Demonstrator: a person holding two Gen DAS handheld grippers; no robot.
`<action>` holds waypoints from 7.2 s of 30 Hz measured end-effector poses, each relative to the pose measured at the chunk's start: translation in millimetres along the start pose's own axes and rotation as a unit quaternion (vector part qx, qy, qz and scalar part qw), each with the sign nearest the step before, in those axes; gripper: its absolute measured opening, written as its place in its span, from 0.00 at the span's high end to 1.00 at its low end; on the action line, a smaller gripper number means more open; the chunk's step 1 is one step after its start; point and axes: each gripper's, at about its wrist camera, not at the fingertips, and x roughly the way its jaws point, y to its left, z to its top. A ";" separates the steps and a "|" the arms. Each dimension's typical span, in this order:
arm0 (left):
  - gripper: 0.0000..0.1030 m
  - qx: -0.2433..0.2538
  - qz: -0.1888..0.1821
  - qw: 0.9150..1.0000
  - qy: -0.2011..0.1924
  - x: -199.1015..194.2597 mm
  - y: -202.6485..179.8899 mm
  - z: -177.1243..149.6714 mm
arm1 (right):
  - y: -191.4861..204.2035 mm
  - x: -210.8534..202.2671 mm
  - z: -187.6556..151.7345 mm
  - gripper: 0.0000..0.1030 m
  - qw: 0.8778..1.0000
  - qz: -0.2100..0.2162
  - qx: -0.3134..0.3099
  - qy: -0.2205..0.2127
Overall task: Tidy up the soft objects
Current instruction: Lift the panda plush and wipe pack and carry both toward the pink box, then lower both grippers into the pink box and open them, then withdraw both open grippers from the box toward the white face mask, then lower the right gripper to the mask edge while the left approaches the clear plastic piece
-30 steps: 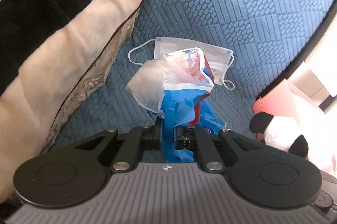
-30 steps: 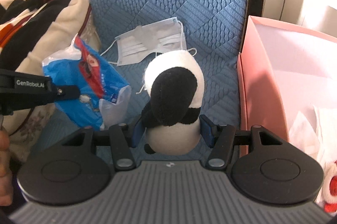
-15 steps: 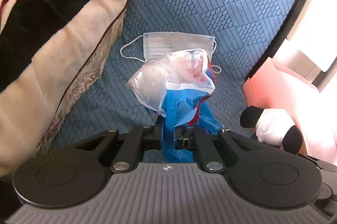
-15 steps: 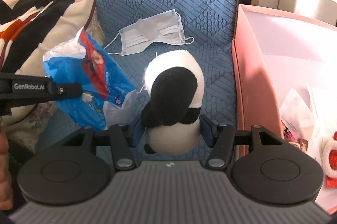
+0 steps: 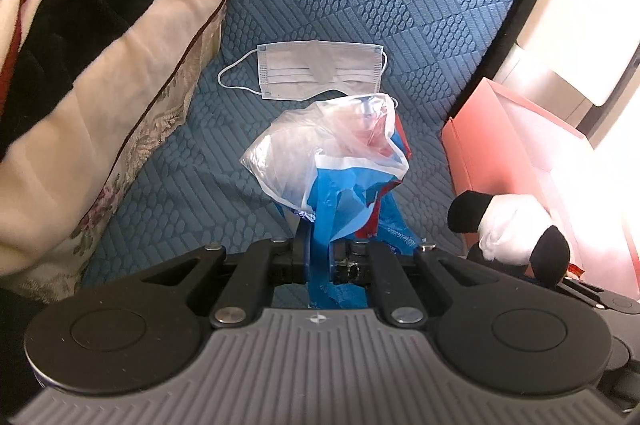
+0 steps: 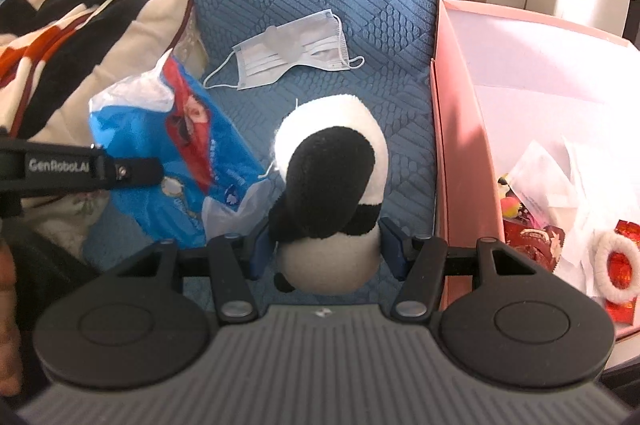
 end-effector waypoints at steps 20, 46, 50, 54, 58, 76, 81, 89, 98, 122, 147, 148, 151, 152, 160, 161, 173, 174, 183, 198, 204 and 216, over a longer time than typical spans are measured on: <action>0.91 -0.011 -0.027 1.000 0.005 -42.0 -30.6 4.0 | -26.5 -72.6 32.1 0.43 0.999 -0.006 0.007 -0.039; 0.91 0.059 -0.094 0.994 -0.009 -61.3 -169.3 44.6 | -118.6 -142.0 74.0 0.43 0.993 -0.053 0.040 -0.095; 0.91 0.070 -0.106 0.992 -0.004 -50.5 -191.2 47.2 | -141.0 -141.5 69.8 0.42 0.993 -0.066 0.049 -0.090; 0.91 0.077 -0.117 0.990 0.007 -34.6 -212.0 43.2 | -166.7 -136.5 61.0 0.42 0.992 -0.078 0.058 -0.074; 0.91 0.081 -0.123 0.989 0.022 -14.5 -229.8 32.5 | -184.8 -128.9 53.3 0.42 0.992 -0.087 0.065 -0.057; 0.91 0.101 -0.111 0.986 0.075 52.0 -274.1 3.8 | -251.8 -86.7 20.9 0.42 0.990 -0.092 0.109 -0.003; 0.91 0.110 -0.103 0.985 0.081 61.3 -281.5 -0.3 | -261.8 -81.5 13.1 0.42 0.989 -0.090 0.120 0.002; 0.91 0.113 -0.101 0.984 0.089 69.4 -286.8 -7.6 | -267.7 -75.5 2.7 0.42 0.987 -0.088 0.134 0.013; 0.31 0.129 -0.102 0.982 0.090 65.5 -290.5 -7.9 | -268.6 -82.6 9.3 0.36 0.986 -0.093 0.138 0.004; 0.30 0.135 -0.125 0.979 -0.088 -77.8 -244.1 23.5 | -188.2 -170.4 41.3 0.27 0.988 -0.078 0.092 -0.094; 0.30 0.098 -0.080 0.979 -0.162 -123.5 -120.0 1.0 | -67.1 -162.8 27.5 0.27 0.993 -0.042 0.019 -0.111; 0.30 0.096 -0.078 0.979 -0.160 -121.3 -115.1 -0.2 | -62.2 -158.8 25.2 0.27 0.993 -0.038 0.018 -0.110; 0.30 0.091 -0.070 0.981 -0.156 -114.2 -101.5 -4.1 | -51.5 -147.7 19.4 0.27 0.994 -0.029 0.016 -0.105; 0.30 0.089 -0.067 0.982 -0.155 -111.7 -97.0 -5.3 | -48.2 -144.0 17.1 0.27 0.994 -0.026 0.015 -0.102; 0.30 0.086 -0.056 0.983 -0.154 -94.4 -73.1 -10.5 | -37.9 -122.8 6.8 0.27 0.995 -0.017 0.009 -0.095; 0.30 0.088 -0.058 0.982 -0.154 -91.0 -70.3 -12.1 | -37.9 -120.4 6.0 0.27 0.995 -0.017 0.010 -0.094; 0.30 0.076 -0.045 0.985 -0.147 -61.4 -37.6 -34.1 | -24.3 -87.7 -6.1 0.27 0.995 -0.014 0.007 -0.093; 0.30 0.074 -0.046 0.986 -0.146 -59.7 -34.9 -35.6 | -23.3 -85.8 -7.4 0.27 0.996 -0.013 0.010 -0.093; 0.30 0.073 -0.043 0.987 -0.133 -47.9 -22.1 -43.1 | -11.8 -75.7 -15.6 0.27 0.995 -0.017 0.007 -0.101; 0.30 0.086 -0.027 0.987 -0.130 0.4 -8.9 -19.6 | -5.1 -44.2 -6.4 0.27 0.991 0.002 -0.006 -0.137; 0.30 0.081 -0.028 0.988 -0.125 21.9 -4.4 -3.2 | -0.1 -29.8 4.4 0.27 0.990 0.012 -0.016 -0.139; 0.30 0.030 -0.026 0.996 -0.084 81.6 5.9 36.6 | -11.3 13.1 39.0 0.27 0.992 0.009 -0.014 -0.123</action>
